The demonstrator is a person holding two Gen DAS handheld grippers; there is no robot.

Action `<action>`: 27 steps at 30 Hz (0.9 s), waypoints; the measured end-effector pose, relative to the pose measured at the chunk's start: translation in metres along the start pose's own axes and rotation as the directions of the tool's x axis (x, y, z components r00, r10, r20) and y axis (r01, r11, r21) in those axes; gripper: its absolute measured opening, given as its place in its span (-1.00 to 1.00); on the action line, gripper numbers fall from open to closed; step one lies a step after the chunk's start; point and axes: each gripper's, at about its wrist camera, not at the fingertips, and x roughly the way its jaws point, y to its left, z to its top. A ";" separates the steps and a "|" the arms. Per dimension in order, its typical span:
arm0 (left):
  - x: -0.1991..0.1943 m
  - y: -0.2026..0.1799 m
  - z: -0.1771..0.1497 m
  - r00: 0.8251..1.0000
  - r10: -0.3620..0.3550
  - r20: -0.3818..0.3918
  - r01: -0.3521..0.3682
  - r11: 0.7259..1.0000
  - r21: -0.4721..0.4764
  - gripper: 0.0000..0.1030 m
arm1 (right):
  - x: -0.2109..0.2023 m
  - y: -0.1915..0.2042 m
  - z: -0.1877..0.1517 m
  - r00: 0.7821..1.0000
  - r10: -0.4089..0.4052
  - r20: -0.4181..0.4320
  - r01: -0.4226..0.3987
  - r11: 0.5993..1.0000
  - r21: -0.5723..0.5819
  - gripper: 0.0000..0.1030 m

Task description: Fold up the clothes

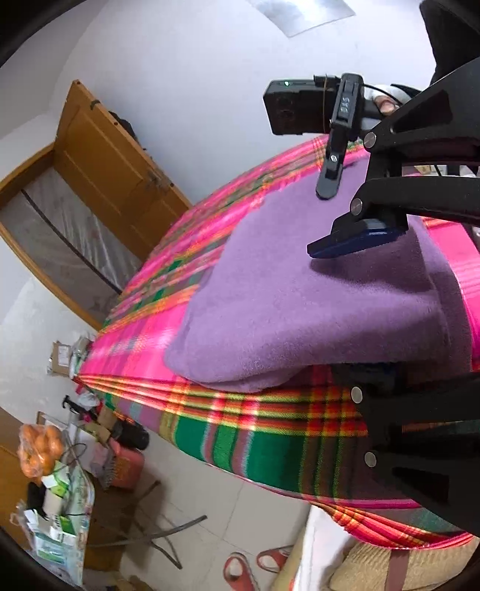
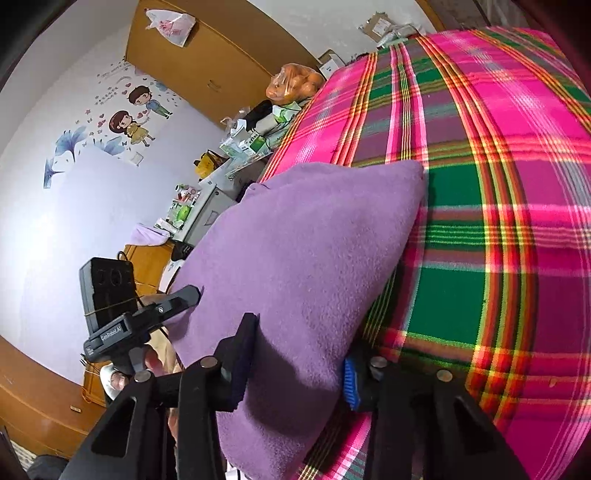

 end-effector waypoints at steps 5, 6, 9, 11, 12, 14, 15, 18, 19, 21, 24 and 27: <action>-0.004 -0.007 0.010 1.000 0.001 0.023 -0.001 1.000 0.015 -0.37 | -0.007 0.006 0.011 1.000 -0.012 0.022 0.013 0.999 -0.044 -0.31; -0.003 -0.008 0.012 1.000 0.004 0.021 -0.005 1.000 0.021 -0.44 | -0.009 0.007 0.015 0.999 -0.016 0.029 0.017 0.998 -0.053 -0.32; 0.001 -0.012 0.021 1.000 0.006 0.023 -0.006 0.999 0.031 -0.44 | -0.014 0.008 0.024 0.999 -0.025 0.048 0.028 0.997 -0.078 -0.33; 0.003 -0.012 0.027 0.999 0.006 0.032 -0.007 0.999 0.036 -0.48 | -0.015 0.007 0.033 0.998 -0.029 0.054 0.034 0.996 -0.086 -0.33; 0.005 -0.012 0.031 0.999 0.001 0.036 -0.003 0.999 0.032 -0.48 | -0.016 0.007 0.037 0.998 -0.031 0.057 0.036 0.995 -0.089 -0.33; 0.009 -0.011 0.041 0.999 -0.005 0.042 0.003 1.000 0.030 -0.48 | -0.016 0.008 0.048 0.997 -0.033 0.064 0.040 0.994 -0.103 -0.33; 0.010 -0.012 0.045 0.999 -0.005 0.048 0.004 1.000 0.027 -0.48 | -0.016 0.008 0.055 0.997 -0.034 0.070 0.042 0.993 -0.111 -0.33; 0.014 -0.014 0.063 0.998 -0.005 0.067 0.003 1.000 0.031 -0.48 | -0.018 0.013 0.071 0.995 -0.036 0.088 0.048 0.989 -0.139 -0.33; 0.014 -0.015 0.070 0.997 -0.001 0.076 -0.002 0.999 0.037 -0.48 | -0.018 0.015 0.078 0.995 -0.034 0.096 0.048 0.988 -0.148 -0.33; 0.016 -0.018 0.083 0.996 0.005 0.093 -0.009 0.999 0.047 -0.48 | -0.019 0.017 0.091 0.994 -0.028 0.109 0.046 0.986 -0.163 -0.33; 0.019 -0.022 0.104 0.991 0.021 0.131 -0.031 0.997 0.072 -0.48 | -0.018 0.019 0.116 0.991 -0.015 0.131 0.039 0.981 -0.189 -0.33; 0.027 -0.024 0.124 0.986 0.038 0.162 -0.054 0.994 0.093 -0.48 | -0.012 0.015 0.138 0.989 -0.015 0.146 0.044 0.979 -0.200 -0.33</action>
